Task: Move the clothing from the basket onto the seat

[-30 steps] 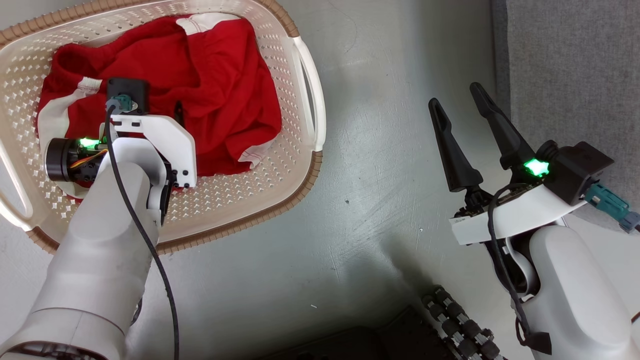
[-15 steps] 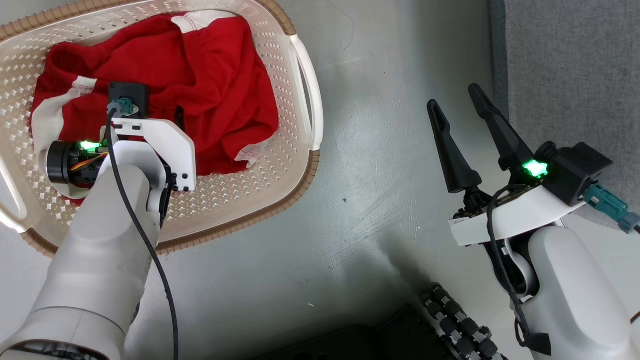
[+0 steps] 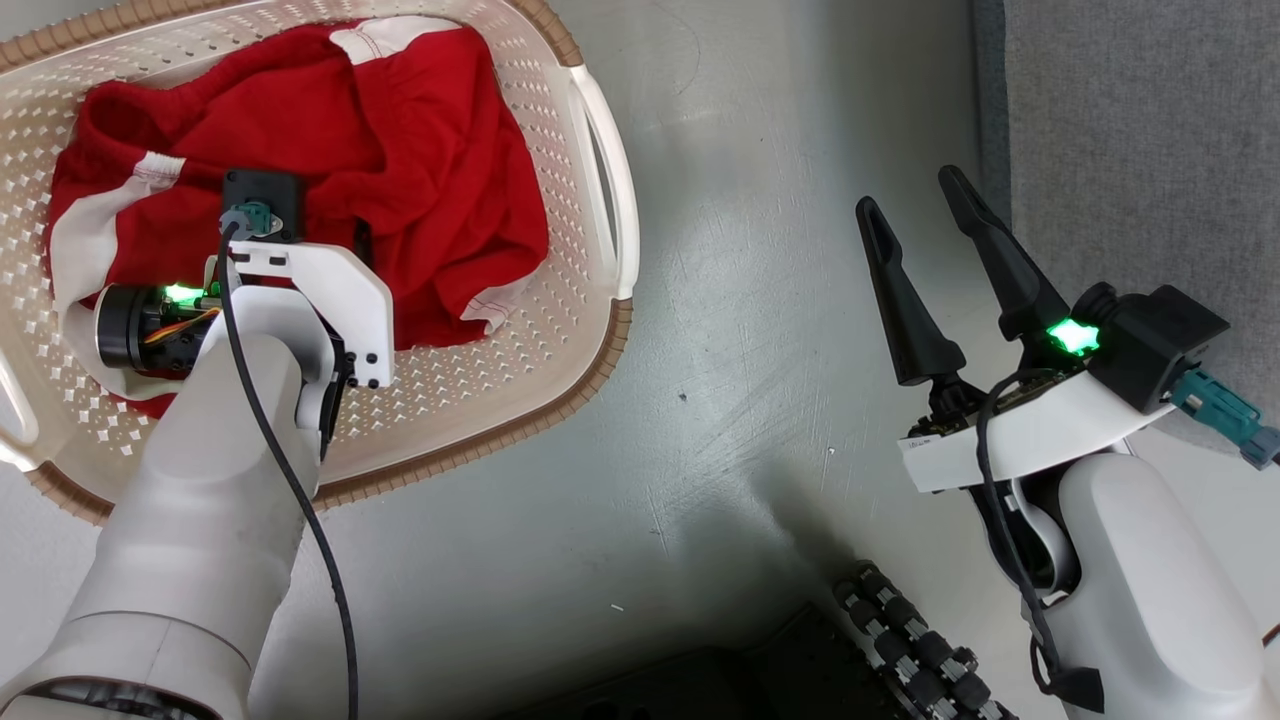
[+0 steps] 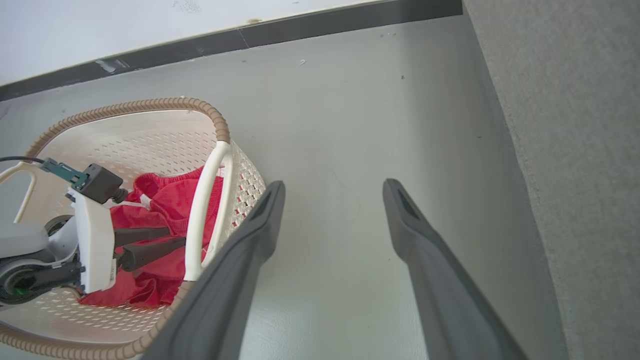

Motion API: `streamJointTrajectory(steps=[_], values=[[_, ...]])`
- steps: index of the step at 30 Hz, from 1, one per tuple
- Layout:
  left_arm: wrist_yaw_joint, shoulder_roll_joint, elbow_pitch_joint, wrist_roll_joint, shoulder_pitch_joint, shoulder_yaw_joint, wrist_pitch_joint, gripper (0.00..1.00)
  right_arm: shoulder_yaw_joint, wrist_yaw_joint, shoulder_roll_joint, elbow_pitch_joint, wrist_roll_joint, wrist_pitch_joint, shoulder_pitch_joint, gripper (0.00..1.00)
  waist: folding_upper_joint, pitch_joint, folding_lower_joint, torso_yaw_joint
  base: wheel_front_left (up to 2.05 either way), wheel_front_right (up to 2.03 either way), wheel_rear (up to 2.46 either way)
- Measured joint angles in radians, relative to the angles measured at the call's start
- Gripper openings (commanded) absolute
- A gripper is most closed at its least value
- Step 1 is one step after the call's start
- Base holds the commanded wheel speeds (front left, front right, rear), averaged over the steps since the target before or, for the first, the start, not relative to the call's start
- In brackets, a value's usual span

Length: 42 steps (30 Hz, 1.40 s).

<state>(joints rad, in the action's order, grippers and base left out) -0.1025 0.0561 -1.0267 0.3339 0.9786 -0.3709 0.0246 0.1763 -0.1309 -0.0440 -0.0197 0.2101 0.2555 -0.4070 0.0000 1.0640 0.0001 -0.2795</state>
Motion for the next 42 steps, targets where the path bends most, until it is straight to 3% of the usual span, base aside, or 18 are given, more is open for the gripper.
streamJointTrajectory(steps=[2, 5, 7, 10, 11, 15, 26, 42], values=[[0.0, 0.0, -0.005, 0.0, 0.001, -0.003, -0.004, 1.0, 0.0, 0.0, 0.0, 0.003, 0.0, 0.0, 0.003, 1.0, 0.0, 0.001, 0.0, -0.001, 0.0, 0.0, 0.0], [0.0, 0.0, -0.013, 0.0, 0.005, -0.007, -0.009, 0.9, -0.001, 0.0, 0.0, 0.003, 0.0, 0.0, 0.01, 1.0, 0.0, 0.003, -0.0001, -0.002, 0.0, 0.0, 0.0], [0.0, -0.001, -0.018, 0.0, 0.01, -0.011, -0.009, 0.78, -0.002, 0.0, 0.0, 0.004, 0.0, 0.0, 0.01, 1.0, 0.0, 0.004, 0.0, -0.003, 0.0, 0.0, 0.0], [0.0, -0.001, -0.023, -0.003, 0.017, -0.018, -0.014, 0.51, -0.003, 0.0, 0.0, 0.005, 0.0, 0.0, 0.01, 1.0, 0.0, 0.005, 0.0, -0.004, 0.0, 0.0, 0.0], [0.0, -0.001, -0.024, -0.004, 0.018, -0.02, -0.018, 0.47, -0.004, 0.0, 0.0, 0.006, 0.0, 0.0, 0.01, 1.0, 0.0, 0.005, 0.0, -0.004, 0.0, 0.0, 0.0], [0.001, -0.002, -0.031, -0.011, 0.019, -0.026, -0.028, 0.0, -0.009, 0.0, 0.0, 0.007, 0.0, 0.0, 0.01, 1.0, 0.0, 0.006, 0.0, -0.003, 0.0, 0.0, 0.0], [0.009, -0.004, -0.046, -0.015, 0.033, -0.029, -0.055, 0.0, -0.019, 0.0, 0.0, 0.008, 0.004, 0.0, 0.008, 1.0, 0.0, -0.001, 0.0, 0.01, 0.0, 0.0, 0.0], [0.028, -0.002, -0.012, 0.038, 0.024, 0.029, -0.196, 0.0, -0.065, 0.0, 0.0, 0.002, 0.009, 0.0, -0.051, 1.0, 0.0, -0.046, 0.0, 0.059, 0.0, 0.0, 0.0]])
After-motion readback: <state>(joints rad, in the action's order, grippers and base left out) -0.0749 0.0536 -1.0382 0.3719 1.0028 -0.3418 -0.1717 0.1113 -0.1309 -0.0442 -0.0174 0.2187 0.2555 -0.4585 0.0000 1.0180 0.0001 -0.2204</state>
